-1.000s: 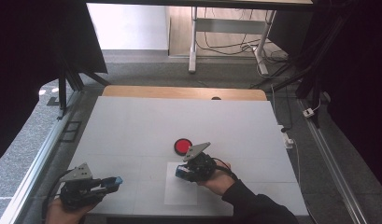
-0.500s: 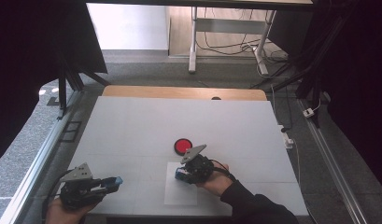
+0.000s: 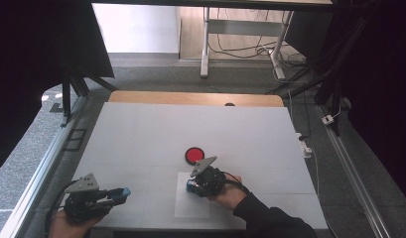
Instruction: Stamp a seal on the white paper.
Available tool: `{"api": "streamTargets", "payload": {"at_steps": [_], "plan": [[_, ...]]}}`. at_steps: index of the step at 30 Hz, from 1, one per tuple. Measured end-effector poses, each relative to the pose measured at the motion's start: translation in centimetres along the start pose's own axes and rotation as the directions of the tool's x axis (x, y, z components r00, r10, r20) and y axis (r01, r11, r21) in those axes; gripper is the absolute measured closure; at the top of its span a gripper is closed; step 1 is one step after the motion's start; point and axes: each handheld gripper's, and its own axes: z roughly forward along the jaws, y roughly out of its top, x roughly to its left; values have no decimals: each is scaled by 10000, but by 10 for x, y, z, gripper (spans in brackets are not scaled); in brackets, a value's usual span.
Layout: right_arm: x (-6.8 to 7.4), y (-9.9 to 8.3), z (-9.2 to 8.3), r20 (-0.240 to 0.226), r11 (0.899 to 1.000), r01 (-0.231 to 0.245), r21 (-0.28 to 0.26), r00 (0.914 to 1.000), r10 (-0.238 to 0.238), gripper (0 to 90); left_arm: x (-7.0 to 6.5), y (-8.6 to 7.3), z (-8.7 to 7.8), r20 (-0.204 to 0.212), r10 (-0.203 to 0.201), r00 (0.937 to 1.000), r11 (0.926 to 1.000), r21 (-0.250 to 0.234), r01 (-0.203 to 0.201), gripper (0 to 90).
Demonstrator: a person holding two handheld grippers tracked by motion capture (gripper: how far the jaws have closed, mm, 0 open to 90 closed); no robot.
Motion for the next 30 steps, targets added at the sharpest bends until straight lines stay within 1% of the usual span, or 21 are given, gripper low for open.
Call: {"api": "streamTargets", "payload": {"at_steps": [2,3,4,5,9,10,11,12,13,14,15,18,22,26,28,30], "plan": [[3,1,0,147,9999,114,64,9998,-115,706,0,0,0,2,5,10000,10000,7,-5,684],[4,1,0,240,9997,243,92,9994,-245,707,0,0,0,2,7,10000,10000,10,-7,684],[5,1,0,269,9997,215,82,9994,-217,707,0,0,0,2,2,10000,10000,11,-2,684],[6,1,0,335,9995,290,99,9990,-293,706,0,0,0,1,6,10000,10000,14,-6,684],[10,2,0,631,9980,566,283,9963,-583,707,0,0,0,-3,7,10000,10000,23,-7,684],[9,2,0,504,9989,437,191,9977,-446,707,0,0,0,-7,8,10000,10000,27,-8,684],[7,1,0,391,9991,410,128,9984,-414,707,0,0,0,-8,5,10000,10000,26,-5,684],[5,1,0,277,9997,205,100,9994,-208,707,0,0,0,-9,7,10000,10000,29,-7,684],[3,0,1,178,9998,176,34,9997,-176,707,0,0,0,-10,7,10000,10000,31,-7,684],[1,-1,0,33,10000,-70,0,10000,70,707,0,0,0,-10,2,10000,10000,32,-2,684],[-2,-1,0,-105,9999,-142,-31,9998,142,707,0,0,0,-4,-10,10000,10000,31,10,684],[-8,-4,1,-444,9986,-509,-137,9977,503,707,0,0,0,-3,-17,10000,10000,35,17,684],[-14,-6,1,-781,9961,-840,-262,9936,818,707,0,0,0,-1,-24,10000,10000,33,24,684],[-16,-6,1,-860,9959,-871,-244,9927,847,707,0,0,0,2,-24,10000,10000,34,24,684],[-14,-6,1,-773,9962,-829,-260,9937,807,707,0,0,0,-1,-32,10000,10000,28,32,684],[-11,-5,1,-604,9976,-648,-228,9962,633,707,0,0,0,3,-25,10000,10000,31,25,684]]}}
